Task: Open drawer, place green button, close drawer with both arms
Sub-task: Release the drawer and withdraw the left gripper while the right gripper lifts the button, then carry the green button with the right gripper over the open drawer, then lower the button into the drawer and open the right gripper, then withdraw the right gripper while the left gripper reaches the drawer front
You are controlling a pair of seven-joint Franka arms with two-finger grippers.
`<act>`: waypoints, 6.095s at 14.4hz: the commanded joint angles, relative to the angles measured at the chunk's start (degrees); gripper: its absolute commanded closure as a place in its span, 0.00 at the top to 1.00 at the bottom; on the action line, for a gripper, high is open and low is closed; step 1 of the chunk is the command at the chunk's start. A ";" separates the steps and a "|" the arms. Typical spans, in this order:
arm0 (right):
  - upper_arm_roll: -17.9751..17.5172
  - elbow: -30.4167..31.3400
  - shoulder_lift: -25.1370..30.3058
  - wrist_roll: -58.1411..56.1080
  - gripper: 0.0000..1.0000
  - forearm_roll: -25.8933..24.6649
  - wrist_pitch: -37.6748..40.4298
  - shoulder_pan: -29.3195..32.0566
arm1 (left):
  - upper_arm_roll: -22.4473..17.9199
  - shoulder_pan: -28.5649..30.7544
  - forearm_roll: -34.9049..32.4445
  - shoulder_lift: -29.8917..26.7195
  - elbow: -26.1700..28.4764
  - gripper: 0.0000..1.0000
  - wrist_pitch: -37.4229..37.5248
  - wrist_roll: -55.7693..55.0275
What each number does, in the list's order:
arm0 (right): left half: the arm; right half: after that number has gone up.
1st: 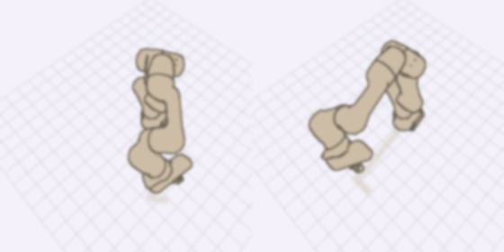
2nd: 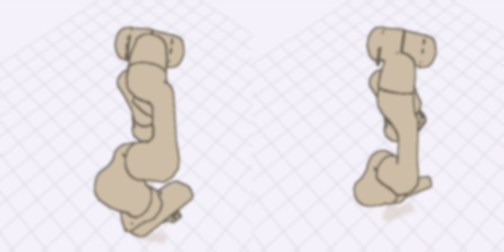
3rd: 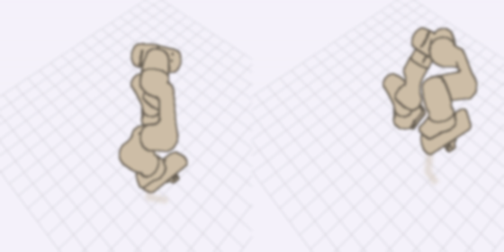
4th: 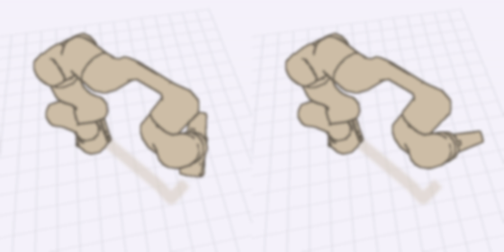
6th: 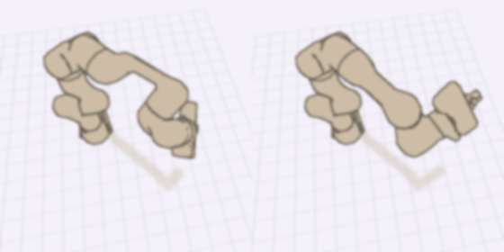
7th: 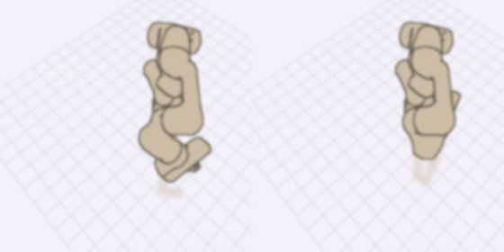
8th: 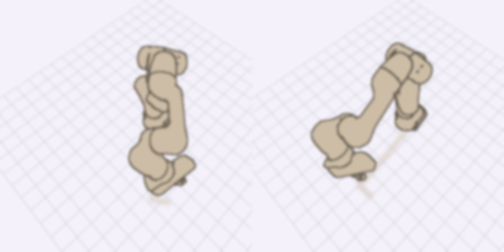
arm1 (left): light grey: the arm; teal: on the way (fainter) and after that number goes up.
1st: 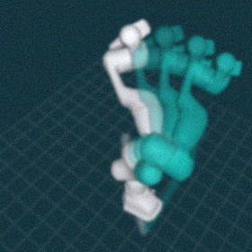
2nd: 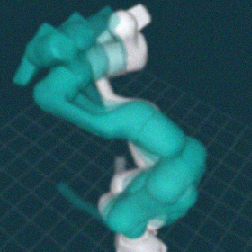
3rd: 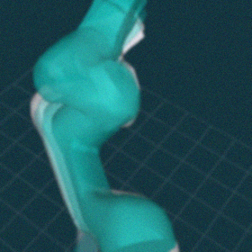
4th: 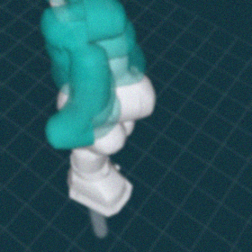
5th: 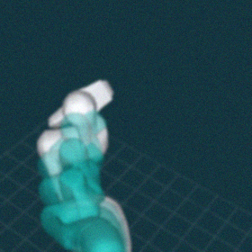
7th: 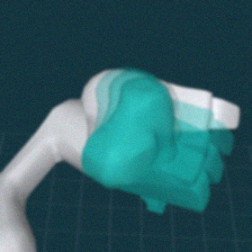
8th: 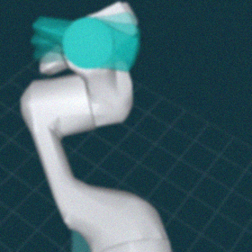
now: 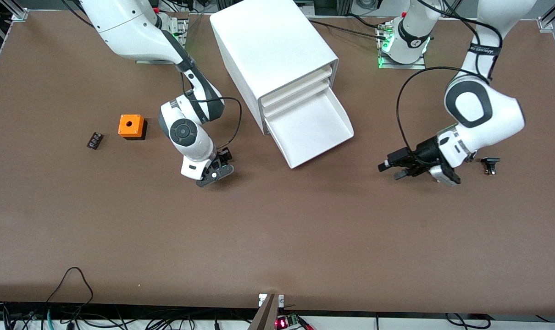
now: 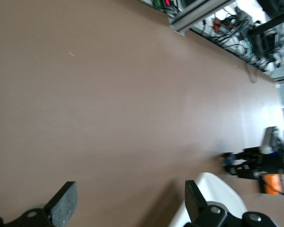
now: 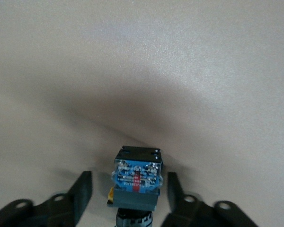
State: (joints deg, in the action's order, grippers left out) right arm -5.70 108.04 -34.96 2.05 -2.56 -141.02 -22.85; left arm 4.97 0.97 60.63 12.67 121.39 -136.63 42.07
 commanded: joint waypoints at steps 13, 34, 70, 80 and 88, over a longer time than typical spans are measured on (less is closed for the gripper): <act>-0.36 -3.18 4.63 -3.53 0.33 -2.09 1.18 0.09 | -7.17 2.20 -50.76 -6.51 -26.28 1.00 35.88 -22.70; -18.29 -27.97 0.96 -49.33 0.34 -4.47 23.42 -9.57 | -3.83 0.62 -62.48 -18.72 -22.79 1.00 47.69 -39.78; -13.63 -34.74 7.10 -30.02 1.00 -0.26 25.96 -5.56 | -3.83 0.35 -56.09 -8.03 -21.64 1.00 31.98 -42.84; -0.63 -27.54 11.84 14.28 1.00 -0.69 35.98 3.59 | 0.74 -14.40 -53.16 11.12 -17.33 1.00 5.53 -78.44; 7.09 -26.39 20.36 14.30 1.00 -0.78 47.92 13.36 | -4.45 -23.46 -52.99 19.86 -12.95 1.00 -1.18 -80.39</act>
State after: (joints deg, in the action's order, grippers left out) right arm -1.08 79.13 -18.75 14.93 -3.44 -96.61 -9.59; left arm 1.66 -20.43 6.97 34.45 105.64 -138.02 -37.79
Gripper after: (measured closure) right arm 0.000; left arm 0.000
